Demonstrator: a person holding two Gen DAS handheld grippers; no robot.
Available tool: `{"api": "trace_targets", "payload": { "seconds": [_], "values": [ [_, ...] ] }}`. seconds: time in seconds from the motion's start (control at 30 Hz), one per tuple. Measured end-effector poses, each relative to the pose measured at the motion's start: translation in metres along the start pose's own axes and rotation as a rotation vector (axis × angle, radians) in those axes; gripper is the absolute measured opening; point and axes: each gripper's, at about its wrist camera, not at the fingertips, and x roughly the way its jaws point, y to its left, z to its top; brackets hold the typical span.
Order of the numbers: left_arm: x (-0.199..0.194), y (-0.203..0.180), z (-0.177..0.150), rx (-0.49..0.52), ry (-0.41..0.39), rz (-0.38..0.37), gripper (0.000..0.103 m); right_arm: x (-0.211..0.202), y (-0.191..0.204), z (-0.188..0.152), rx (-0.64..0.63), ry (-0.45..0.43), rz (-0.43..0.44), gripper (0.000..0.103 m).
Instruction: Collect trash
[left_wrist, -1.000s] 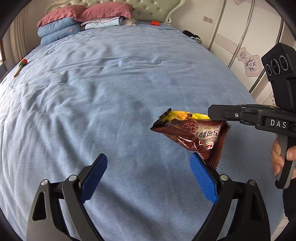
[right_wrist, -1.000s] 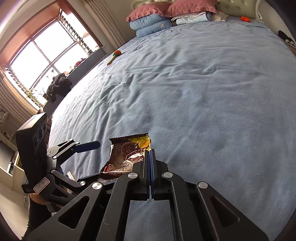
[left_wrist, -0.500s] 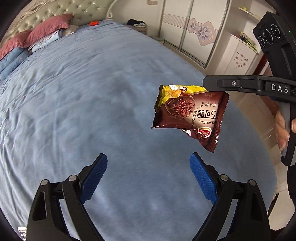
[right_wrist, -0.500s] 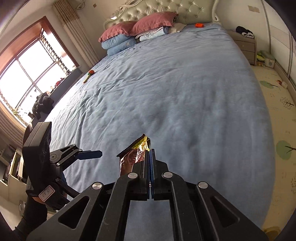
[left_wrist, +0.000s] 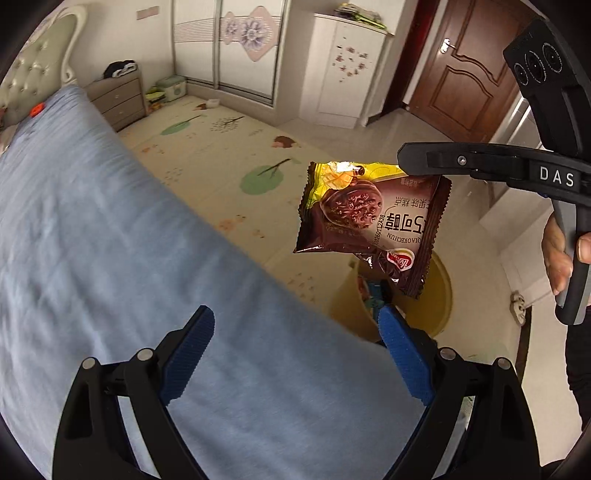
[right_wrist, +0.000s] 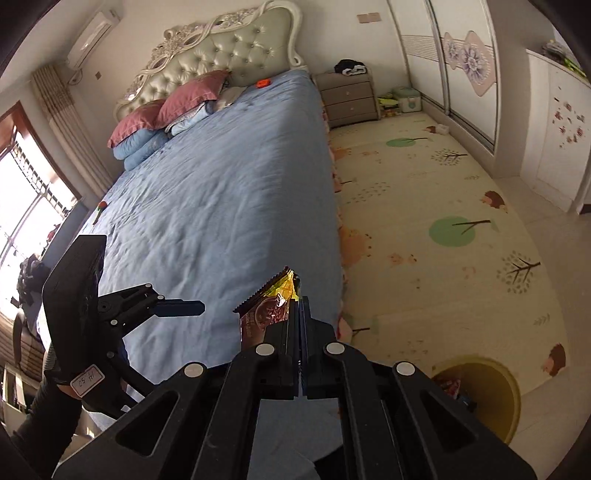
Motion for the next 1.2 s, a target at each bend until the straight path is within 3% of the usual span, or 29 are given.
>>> {"api": "trace_targets", "payload": {
  "seconds": [0.33, 0.53, 0.67, 0.73, 0.8, 1.0, 1.2],
  "values": [
    [0.093, -0.118, 0.037, 0.177, 0.117, -0.117, 0.090, -0.062, -0.135, -0.073, 0.212, -0.018, -0.169, 0.001],
    [0.153, -0.154, 0.050, 0.220, 0.211, -0.143, 0.090, -0.058, -0.187, -0.114, 0.317, 0.009, -0.190, 0.001],
    [0.188, -0.170, 0.054, 0.248, 0.243, -0.101, 0.090, -0.042, -0.223, -0.137, 0.390, 0.057, -0.191, 0.004],
    [0.205, -0.176, 0.055, 0.252, 0.274, -0.100, 0.090, -0.034, -0.236, -0.147, 0.415, 0.085, -0.194, 0.010],
    [0.220, -0.181, 0.054, 0.257, 0.306, -0.106, 0.090, -0.028, -0.246, -0.155, 0.429, 0.105, -0.198, 0.029],
    [0.238, -0.196, 0.041, 0.336, 0.371, -0.089, 0.090, -0.024, -0.263, -0.175, 0.447, 0.131, -0.209, 0.029],
    [0.237, -0.203, 0.037, 0.358, 0.368, -0.101, 0.090, -0.026, -0.265, -0.181, 0.458, 0.140, -0.208, 0.029]
  ]
}}
